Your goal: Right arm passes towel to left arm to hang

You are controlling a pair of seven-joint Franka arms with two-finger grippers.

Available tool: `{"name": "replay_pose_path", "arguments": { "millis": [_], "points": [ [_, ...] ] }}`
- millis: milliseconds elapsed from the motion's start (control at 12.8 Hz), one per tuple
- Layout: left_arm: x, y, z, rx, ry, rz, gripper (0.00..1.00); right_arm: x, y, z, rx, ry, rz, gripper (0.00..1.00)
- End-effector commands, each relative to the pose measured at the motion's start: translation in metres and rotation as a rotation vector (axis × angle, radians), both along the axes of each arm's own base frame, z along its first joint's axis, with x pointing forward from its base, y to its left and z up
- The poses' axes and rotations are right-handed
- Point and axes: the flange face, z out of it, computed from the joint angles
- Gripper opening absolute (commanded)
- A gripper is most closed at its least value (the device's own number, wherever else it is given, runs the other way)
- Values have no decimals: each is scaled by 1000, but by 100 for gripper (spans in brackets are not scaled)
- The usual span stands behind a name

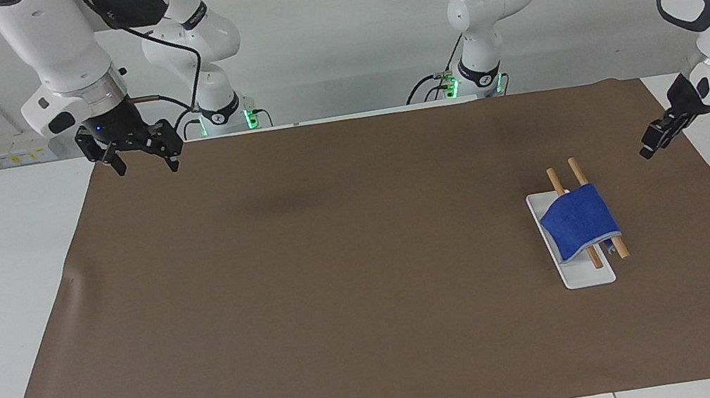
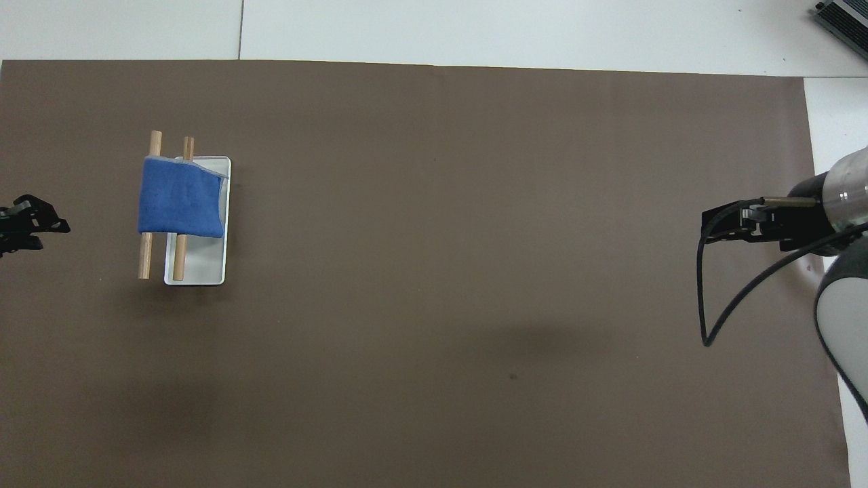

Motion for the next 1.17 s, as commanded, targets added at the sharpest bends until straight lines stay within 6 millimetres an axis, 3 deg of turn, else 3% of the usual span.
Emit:
{"name": "replay_pose_path", "arguments": {
  "millis": [0,311,467,545,623,701,779,1090],
  "points": [
    [-9,-37,37,56,62,-94,52,-7,-1,-1,-13,8,15,100],
    [-24,-109,73,110,97,-231,51,-9,-11,-4,-2,18,6,100],
    [-30,-139,78,109,112,-287,52,-9,-12,-5,-2,20,6,100],
    [-36,-155,83,107,103,-312,57,-9,-11,-5,-2,18,7,100],
    [-39,-160,82,109,98,-321,64,-8,-11,-4,-2,13,6,100],
    [-41,-157,77,107,106,-315,80,-8,-12,-5,-2,13,0,100],
    [-42,-152,76,104,110,-306,88,-8,-13,-4,-2,13,1,100],
    [-40,-129,81,91,100,-262,91,-7,-12,-2,1,4,6,100]
  ]
}}
